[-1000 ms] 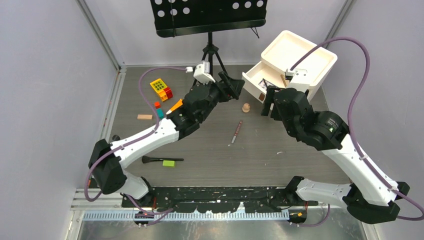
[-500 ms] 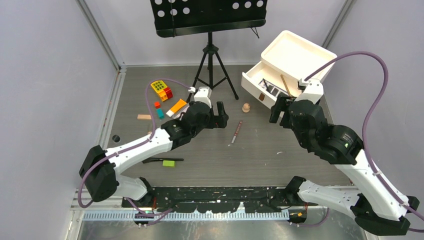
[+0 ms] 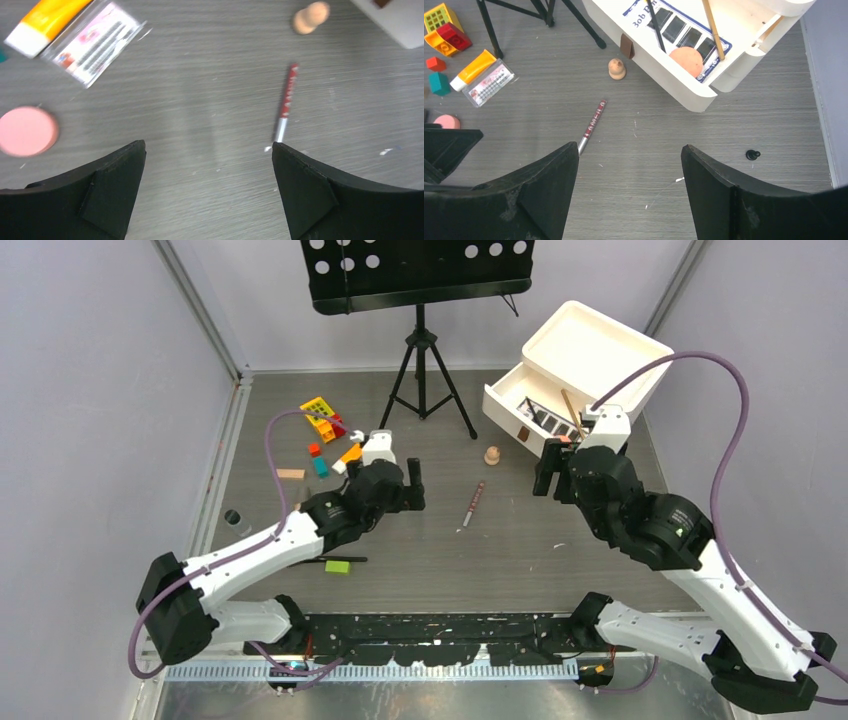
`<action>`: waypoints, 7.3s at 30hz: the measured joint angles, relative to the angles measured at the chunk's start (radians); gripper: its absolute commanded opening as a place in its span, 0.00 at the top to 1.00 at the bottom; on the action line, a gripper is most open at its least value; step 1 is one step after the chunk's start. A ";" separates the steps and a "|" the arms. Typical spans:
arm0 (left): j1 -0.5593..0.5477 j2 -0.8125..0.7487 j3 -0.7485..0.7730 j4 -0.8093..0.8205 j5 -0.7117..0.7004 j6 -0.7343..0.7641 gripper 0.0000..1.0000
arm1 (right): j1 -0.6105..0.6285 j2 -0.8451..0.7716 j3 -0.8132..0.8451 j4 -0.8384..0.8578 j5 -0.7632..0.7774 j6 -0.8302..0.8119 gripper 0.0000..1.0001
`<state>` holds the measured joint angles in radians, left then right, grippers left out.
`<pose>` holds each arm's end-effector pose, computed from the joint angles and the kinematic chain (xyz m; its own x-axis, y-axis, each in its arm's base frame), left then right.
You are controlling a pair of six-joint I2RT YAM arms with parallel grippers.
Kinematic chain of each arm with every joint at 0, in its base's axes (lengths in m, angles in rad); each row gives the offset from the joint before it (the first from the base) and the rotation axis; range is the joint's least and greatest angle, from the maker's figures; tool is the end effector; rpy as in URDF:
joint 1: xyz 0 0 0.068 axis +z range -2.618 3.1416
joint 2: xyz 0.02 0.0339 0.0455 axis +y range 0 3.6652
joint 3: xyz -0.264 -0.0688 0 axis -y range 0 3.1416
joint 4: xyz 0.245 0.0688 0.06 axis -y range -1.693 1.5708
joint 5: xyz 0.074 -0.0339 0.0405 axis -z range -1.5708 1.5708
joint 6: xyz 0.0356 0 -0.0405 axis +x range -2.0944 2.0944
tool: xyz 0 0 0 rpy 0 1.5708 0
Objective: Organize the makeup
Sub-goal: Pick up the makeup brush from the center of the board, then place the makeup brush in the drawer, then close the drawer in the storage box.
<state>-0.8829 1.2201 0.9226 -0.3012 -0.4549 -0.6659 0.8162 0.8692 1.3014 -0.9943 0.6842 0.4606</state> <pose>0.1827 -0.1976 0.2873 -0.5678 -0.1832 -0.8026 0.1435 0.9380 -0.3156 0.1074 0.0814 0.4181 -0.4151 0.0613 -0.9077 -0.0153 0.9971 0.0743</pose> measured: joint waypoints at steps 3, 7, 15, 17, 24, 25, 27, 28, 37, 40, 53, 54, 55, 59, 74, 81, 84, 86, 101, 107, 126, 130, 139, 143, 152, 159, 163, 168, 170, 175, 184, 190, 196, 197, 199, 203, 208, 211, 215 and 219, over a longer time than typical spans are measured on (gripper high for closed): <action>0.008 -0.042 -0.047 -0.051 -0.048 -0.033 0.00 | 0.000 0.013 -0.018 0.022 -0.012 -0.007 0.20; 0.014 -0.099 -0.121 -0.093 -0.091 -0.064 0.00 | 0.000 0.048 -0.048 0.078 -0.026 -0.013 0.20; 0.020 -0.137 -0.161 -0.231 -0.221 -0.235 0.00 | 0.000 0.150 -0.138 0.238 -0.067 -0.014 0.20; 0.024 -0.124 -0.142 -0.308 -0.262 -0.308 0.00 | 0.000 0.187 -0.144 0.272 -0.084 -0.017 0.20; 0.028 -0.050 -0.041 -0.579 -0.388 -0.568 0.00 | -0.005 0.305 -0.146 0.365 -0.135 -0.034 0.20; 0.028 -0.053 -0.040 -0.616 -0.399 -0.612 0.01 | -0.008 0.311 -0.148 0.376 -0.143 -0.037 0.20; 0.028 -0.067 -0.041 -0.713 -0.412 -0.725 0.03 | -0.014 0.317 -0.152 0.394 -0.156 -0.042 0.20; 0.028 -0.080 -0.043 -0.764 -0.417 -0.793 0.04 | -0.018 0.319 -0.154 0.401 -0.161 -0.043 0.20; 0.076 -0.122 -0.075 -1.056 -0.362 -1.276 0.15 | -0.061 0.367 -0.157 0.441 -0.237 -0.049 0.20; 0.092 -0.129 -0.127 -1.041 -0.328 -1.334 0.21 | -0.064 0.366 -0.157 0.441 -0.251 -0.051 0.20; 0.308 -0.203 -0.306 -0.760 -0.190 -1.399 0.27 | -0.064 0.344 -0.163 0.430 -0.268 -0.050 0.20; 0.319 -0.201 -0.307 -0.740 -0.183 -1.398 0.28 | -0.064 0.343 -0.163 0.429 -0.268 -0.049 0.20; 0.328 -0.198 -0.310 -0.720 -0.175 -1.398 0.30 | -0.064 0.342 -0.163 0.428 -0.268 -0.048 0.20; 0.361 -0.164 -0.333 -0.650 -0.138 -1.395 0.37 | -0.064 0.336 -0.164 0.422 -0.267 -0.047 0.20; 0.446 -0.060 -0.368 -0.557 -0.026 -1.326 0.56 | -0.064 0.330 -0.166 0.399 -0.267 -0.043 0.20; 0.460 -0.039 -0.367 -0.538 -0.016 -1.292 0.93 | -0.064 0.325 -0.166 0.395 -0.267 -0.040 0.20; 0.461 -0.052 -0.380 -0.505 -0.018 -1.283 1.00 | -0.064 0.321 -0.167 0.394 -0.266 -0.040 0.20; 0.461 -0.063 -0.389 -0.487 -0.021 -1.278 1.00 | -0.064 0.315 -0.167 0.394 -0.263 -0.040 0.20; 0.461 -0.235 -0.241 -0.595 -0.103 -1.103 1.00 | -0.064 0.275 -0.174 0.385 -0.258 -0.031 0.20; 0.417 -0.237 -0.165 -0.550 -0.096 -0.981 1.00 | -0.064 0.221 -0.174 0.359 -0.219 -0.028 0.20; -0.028 0.438 0.470 0.003 -0.036 -0.795 1.00 | -0.064 -0.243 0.015 0.083 0.158 0.026 0.27; -0.045 0.570 0.629 0.090 0.004 -0.778 1.00 | -0.066 -0.271 0.039 0.005 0.200 0.071 0.27; -0.048 0.834 0.975 0.223 0.094 -0.735 1.00 | -0.066 -0.287 0.040 -0.109 0.214 0.132 0.27; -0.048 0.948 1.101 0.245 0.128 -0.742 1.00 | -0.066 -0.294 0.040 -0.124 0.215 0.144 0.27; -0.048 1.078 1.212 0.241 0.167 -0.782 0.63 | -0.065 -0.303 0.039 -0.138 0.217 0.150 0.27; -0.048 1.055 1.196 0.270 0.167 -0.787 0.44 | -0.066 -0.306 0.033 -0.137 0.220 0.151 0.26; -0.048 1.025 1.161 0.270 0.167 -0.772 0.44 | -0.066 -0.306 0.026 -0.135 0.220 0.146 0.22; -0.051 0.932 1.057 0.267 0.157 -0.700 0.40 | -0.066 -0.266 0.018 -0.126 0.212 0.113 0.21; -0.054 0.857 0.988 0.262 0.135 -0.630 0.35 | -0.066 -0.200 0.019 -0.117 0.187 0.094 0.21; -0.060 0.557 0.721 0.249 0.045 -0.460 0.16 | -0.066 -0.006 0.019 -0.069 0.082 0.060 0.21; -0.049 0.029 0.315 0.079 -0.192 -0.284 0.09 | -0.087 0.246 0.018 0.056 -0.118 0.038 0.19; -0.031 -0.151 0.092 -0.169 -0.299 -0.289 0.09 | -0.195 0.384 -0.015 0.135 -0.220 0.050 0.19; -0.031 -0.338 0.018 -0.356 -0.381 -0.320 0.09 | -0.280 0.430 -0.029 0.182 -0.242 0.057 0.19; -0.031 -0.369 0.017 -0.372 -0.395 -0.325 0.09 | -0.284 0.441 -0.029 0.190 -0.241 0.057 0.19; -0.029 -0.399 0.015 -0.391 -0.412 -0.330 0.09 | -0.286 0.463 -0.029 0.201 -0.237 0.057 0.19; -0.027 -0.413 0.012 -0.421 -0.428 -0.338 0.09 | -0.287 0.511 -0.029 0.216 -0.190 0.049 0.18; -0.026 -0.384 0.012 -0.431 -0.425 -0.340 0.09 | -0.301 0.535 -0.029 0.250 -0.104 0.026 0.18; -0.026 -0.372 0.010 -0.434 -0.416 -0.341 0.09 | -0.313 0.552 -0.029 0.274 -0.050 0.005 0.18; -0.026 -0.372 -0.004 -0.438 -0.405 -0.349 0.09 | -0.344 0.571 -0.028 0.306 -0.004 -0.012 0.17; -0.026 -0.372 -0.020 -0.450 -0.394 -0.353 0.09 | -0.364 0.594 -0.027 0.337 0.039 -0.021 0.17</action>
<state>-0.9092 0.8482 0.9024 -0.7509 -0.8494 -1.0187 0.4519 1.4628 1.2739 -0.6571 0.7231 0.4393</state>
